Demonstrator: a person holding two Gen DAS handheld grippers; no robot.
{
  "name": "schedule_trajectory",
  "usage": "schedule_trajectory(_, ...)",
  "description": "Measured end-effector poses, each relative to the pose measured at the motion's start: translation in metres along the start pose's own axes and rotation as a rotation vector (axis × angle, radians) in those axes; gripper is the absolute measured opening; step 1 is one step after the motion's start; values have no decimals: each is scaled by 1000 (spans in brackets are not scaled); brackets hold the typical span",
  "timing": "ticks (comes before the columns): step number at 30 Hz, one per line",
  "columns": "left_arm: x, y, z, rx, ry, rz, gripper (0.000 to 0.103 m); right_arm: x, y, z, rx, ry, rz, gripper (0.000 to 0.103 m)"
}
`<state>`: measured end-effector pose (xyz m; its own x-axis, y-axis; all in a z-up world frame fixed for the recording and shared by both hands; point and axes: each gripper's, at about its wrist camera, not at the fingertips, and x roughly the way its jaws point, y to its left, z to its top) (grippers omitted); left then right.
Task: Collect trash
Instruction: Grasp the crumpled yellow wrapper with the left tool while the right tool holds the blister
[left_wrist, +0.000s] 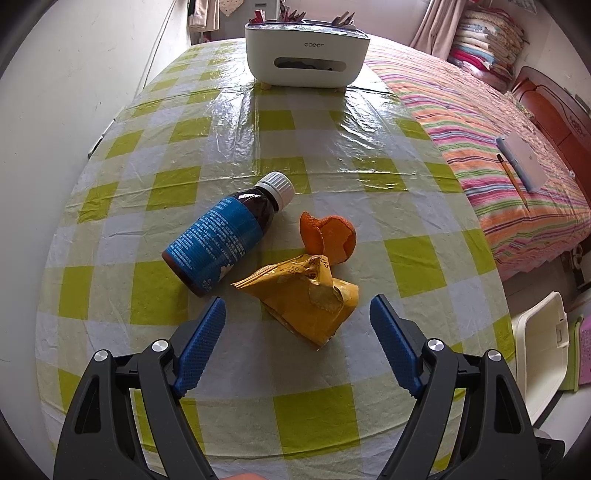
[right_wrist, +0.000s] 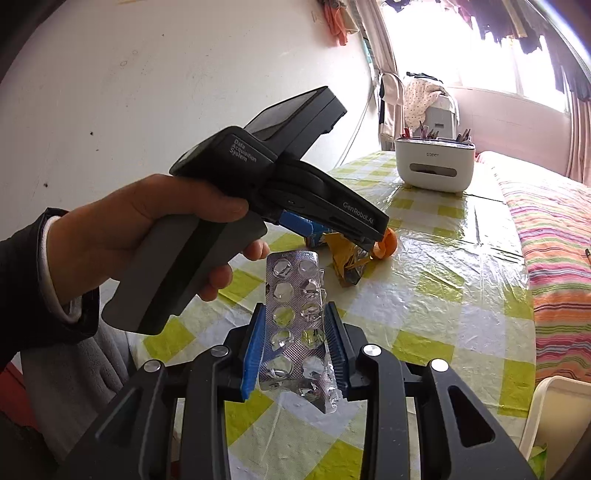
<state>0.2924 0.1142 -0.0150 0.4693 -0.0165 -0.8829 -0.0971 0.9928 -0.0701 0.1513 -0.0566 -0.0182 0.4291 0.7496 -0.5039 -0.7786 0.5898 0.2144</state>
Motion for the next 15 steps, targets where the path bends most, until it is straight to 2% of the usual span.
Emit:
schedule_trajectory(6, 23, 9, 12, -48, 33, 45, 79, -13, -11, 2, 63, -42, -12, 31)
schedule_trajectory(10, 27, 15, 18, -74, 22, 43, 79, -18, -15, 3, 93, -62, -19, 31)
schedule_trajectory(12, 27, 19, 19, -100, 17, 28, 77, -19, -17, 3, 101, -66, -27, 31)
schedule_trajectory(14, 28, 21, 18, -119, 20, 12, 67, -20, -19, 2, 111, -70, -32, 31)
schedule_trajectory(15, 29, 22, 18, -122, 28, 3, 65, -22, -19, 1, 118, -74, -32, 31)
